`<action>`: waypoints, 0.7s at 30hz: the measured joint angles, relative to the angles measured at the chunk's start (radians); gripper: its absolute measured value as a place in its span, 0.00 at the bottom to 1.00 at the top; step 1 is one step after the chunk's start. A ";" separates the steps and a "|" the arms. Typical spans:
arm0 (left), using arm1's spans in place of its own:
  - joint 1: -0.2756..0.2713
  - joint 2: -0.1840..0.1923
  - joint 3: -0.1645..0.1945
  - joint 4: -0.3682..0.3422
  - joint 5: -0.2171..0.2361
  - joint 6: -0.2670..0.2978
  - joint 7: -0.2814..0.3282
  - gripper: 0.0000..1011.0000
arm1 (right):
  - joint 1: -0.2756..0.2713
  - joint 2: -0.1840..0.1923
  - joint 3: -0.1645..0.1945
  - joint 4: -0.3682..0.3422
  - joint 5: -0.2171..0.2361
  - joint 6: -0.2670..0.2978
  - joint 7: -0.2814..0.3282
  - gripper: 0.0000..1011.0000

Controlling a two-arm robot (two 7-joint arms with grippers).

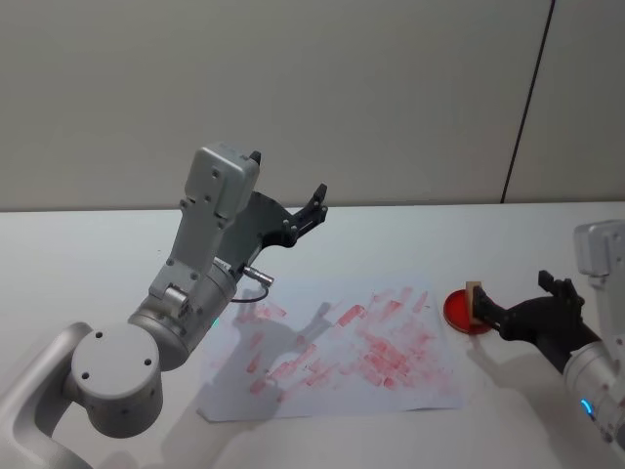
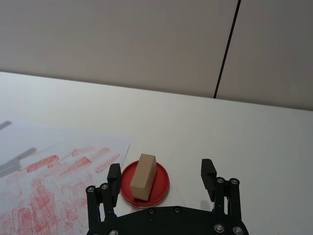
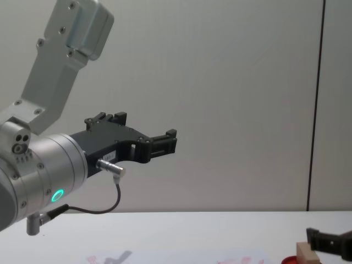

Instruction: Use the one hand to pick up the stamp and affix it onto the A4 paper.

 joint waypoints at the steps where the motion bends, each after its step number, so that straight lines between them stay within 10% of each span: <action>1: 0.000 0.000 0.000 0.000 0.000 0.000 0.000 0.99 | 0.002 -0.003 -0.001 0.005 -0.002 0.003 -0.002 0.99; 21: 0.000 0.000 0.000 0.000 0.000 0.000 0.000 0.99 | 0.072 -0.075 -0.026 0.132 -0.061 0.014 -0.020 0.99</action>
